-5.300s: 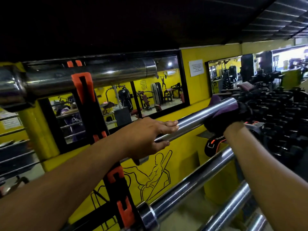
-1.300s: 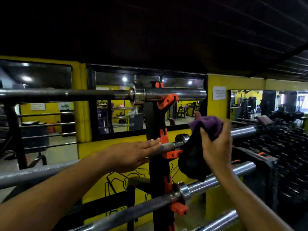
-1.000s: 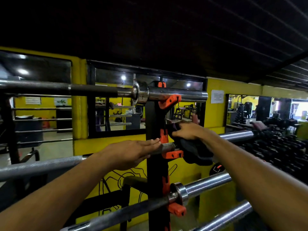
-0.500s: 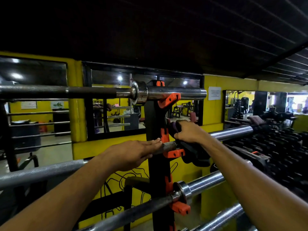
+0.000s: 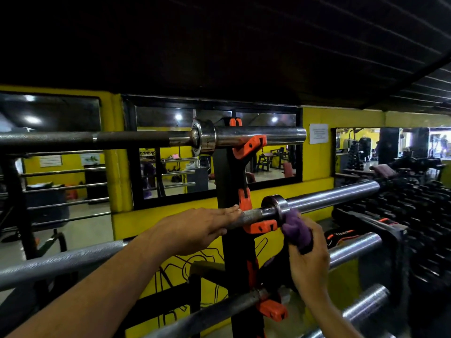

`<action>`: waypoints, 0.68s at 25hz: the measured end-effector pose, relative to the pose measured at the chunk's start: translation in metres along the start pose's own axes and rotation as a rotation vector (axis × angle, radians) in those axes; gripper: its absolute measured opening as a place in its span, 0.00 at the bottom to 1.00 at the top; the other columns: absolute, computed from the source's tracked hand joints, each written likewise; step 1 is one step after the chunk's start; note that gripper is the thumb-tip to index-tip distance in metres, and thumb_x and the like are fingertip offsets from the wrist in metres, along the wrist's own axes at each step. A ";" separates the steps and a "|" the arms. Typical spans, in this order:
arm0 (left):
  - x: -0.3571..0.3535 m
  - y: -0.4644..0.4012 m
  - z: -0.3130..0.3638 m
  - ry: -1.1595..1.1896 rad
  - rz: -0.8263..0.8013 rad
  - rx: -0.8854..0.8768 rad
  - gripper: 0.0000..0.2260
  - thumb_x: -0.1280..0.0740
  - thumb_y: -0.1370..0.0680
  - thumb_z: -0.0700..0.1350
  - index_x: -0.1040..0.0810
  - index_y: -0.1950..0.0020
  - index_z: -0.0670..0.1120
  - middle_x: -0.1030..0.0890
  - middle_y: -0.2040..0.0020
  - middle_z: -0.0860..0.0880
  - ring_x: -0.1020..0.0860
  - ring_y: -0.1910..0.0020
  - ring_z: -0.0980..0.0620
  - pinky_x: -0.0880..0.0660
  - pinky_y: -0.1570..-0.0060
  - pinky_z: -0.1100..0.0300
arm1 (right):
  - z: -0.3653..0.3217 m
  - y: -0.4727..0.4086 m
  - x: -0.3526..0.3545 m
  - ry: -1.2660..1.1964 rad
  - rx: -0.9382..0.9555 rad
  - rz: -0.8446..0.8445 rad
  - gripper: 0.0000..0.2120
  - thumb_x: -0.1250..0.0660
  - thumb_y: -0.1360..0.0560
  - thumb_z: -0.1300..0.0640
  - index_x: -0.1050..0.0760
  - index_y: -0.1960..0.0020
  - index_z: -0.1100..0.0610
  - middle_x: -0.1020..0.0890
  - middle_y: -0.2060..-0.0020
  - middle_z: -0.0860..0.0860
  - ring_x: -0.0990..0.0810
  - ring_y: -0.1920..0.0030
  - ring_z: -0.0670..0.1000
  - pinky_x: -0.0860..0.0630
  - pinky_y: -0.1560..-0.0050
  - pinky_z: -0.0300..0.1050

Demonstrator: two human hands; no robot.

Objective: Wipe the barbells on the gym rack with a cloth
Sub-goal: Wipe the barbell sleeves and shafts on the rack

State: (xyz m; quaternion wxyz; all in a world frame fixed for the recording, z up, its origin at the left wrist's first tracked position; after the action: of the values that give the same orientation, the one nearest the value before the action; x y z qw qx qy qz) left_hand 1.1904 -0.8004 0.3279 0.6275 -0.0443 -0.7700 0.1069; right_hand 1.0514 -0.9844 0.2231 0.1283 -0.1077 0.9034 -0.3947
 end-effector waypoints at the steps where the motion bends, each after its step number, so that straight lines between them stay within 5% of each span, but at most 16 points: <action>1: 0.002 -0.001 0.002 -0.003 0.003 -0.003 0.26 0.44 0.14 0.49 0.51 0.19 0.62 0.51 0.20 0.66 0.39 0.23 0.56 0.37 0.27 0.55 | 0.029 0.001 0.010 -0.233 -0.277 0.116 0.19 0.29 0.23 0.60 0.27 0.34 0.52 0.20 0.40 0.54 0.20 0.41 0.54 0.20 0.42 0.57; 3: 0.003 -0.002 -0.001 0.006 0.007 0.014 0.26 0.44 0.14 0.48 0.50 0.19 0.62 0.50 0.21 0.66 0.39 0.23 0.56 0.39 0.29 0.59 | 0.079 0.005 -0.017 -0.720 -0.932 0.138 0.16 0.34 0.21 0.46 0.24 0.35 0.50 0.18 0.44 0.58 0.18 0.46 0.60 0.20 0.48 0.60; 4: 0.004 -0.002 -0.001 0.015 0.012 0.023 0.26 0.43 0.14 0.48 0.49 0.19 0.61 0.49 0.21 0.66 0.39 0.23 0.56 0.40 0.30 0.61 | 0.078 -0.001 -0.034 -0.835 -1.071 0.059 0.18 0.39 0.20 0.44 0.22 0.37 0.54 0.18 0.47 0.60 0.18 0.49 0.61 0.21 0.51 0.56; 9: 0.000 0.000 -0.003 -0.008 0.029 -0.003 0.26 0.43 0.15 0.49 0.49 0.19 0.61 0.52 0.25 0.70 0.40 0.23 0.61 0.42 0.28 0.65 | 0.022 -0.025 -0.075 -0.977 -1.068 -0.107 0.27 0.52 0.18 0.52 0.18 0.63 0.59 0.17 0.71 0.57 0.18 0.74 0.54 0.24 0.76 0.39; 11: 0.002 0.001 -0.002 -0.019 0.042 -0.007 0.26 0.43 0.15 0.49 0.49 0.19 0.61 0.52 0.26 0.71 0.41 0.24 0.63 0.48 0.32 0.73 | 0.019 -0.017 -0.079 -0.955 -1.090 -0.209 0.23 0.49 0.19 0.48 0.21 0.60 0.57 0.19 0.73 0.56 0.20 0.75 0.55 0.24 0.74 0.41; 14: 0.005 0.000 0.001 -0.011 0.034 0.008 0.26 0.43 0.15 0.49 0.49 0.19 0.61 0.50 0.24 0.70 0.38 0.24 0.60 0.44 0.33 0.69 | 0.035 -0.009 -0.071 -0.891 -1.110 -0.177 0.18 0.47 0.20 0.52 0.25 0.61 0.57 0.21 0.74 0.54 0.22 0.75 0.53 0.27 0.68 0.41; 17: 0.004 0.002 0.002 -0.025 0.020 0.041 0.26 0.44 0.15 0.50 0.51 0.19 0.63 0.52 0.26 0.72 0.37 0.25 0.58 0.40 0.32 0.64 | 0.027 0.006 -0.058 -0.874 -1.095 -0.242 0.10 0.31 0.35 0.53 0.21 0.57 0.59 0.19 0.70 0.54 0.20 0.69 0.55 0.25 0.62 0.42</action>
State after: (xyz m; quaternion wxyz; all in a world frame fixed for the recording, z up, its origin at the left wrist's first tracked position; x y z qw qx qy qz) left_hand 1.1876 -0.7976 0.3305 0.6177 -0.0378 -0.7748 0.1294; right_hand 1.1144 -0.9811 0.2095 0.3616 -0.4046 0.8196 0.1839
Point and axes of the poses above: each hand's wrist, its own y-axis away from the middle knuckle, its own x-axis out of the back of the hand, z = x × y, the point moved 8 cm from there along -y, towards the middle knuckle
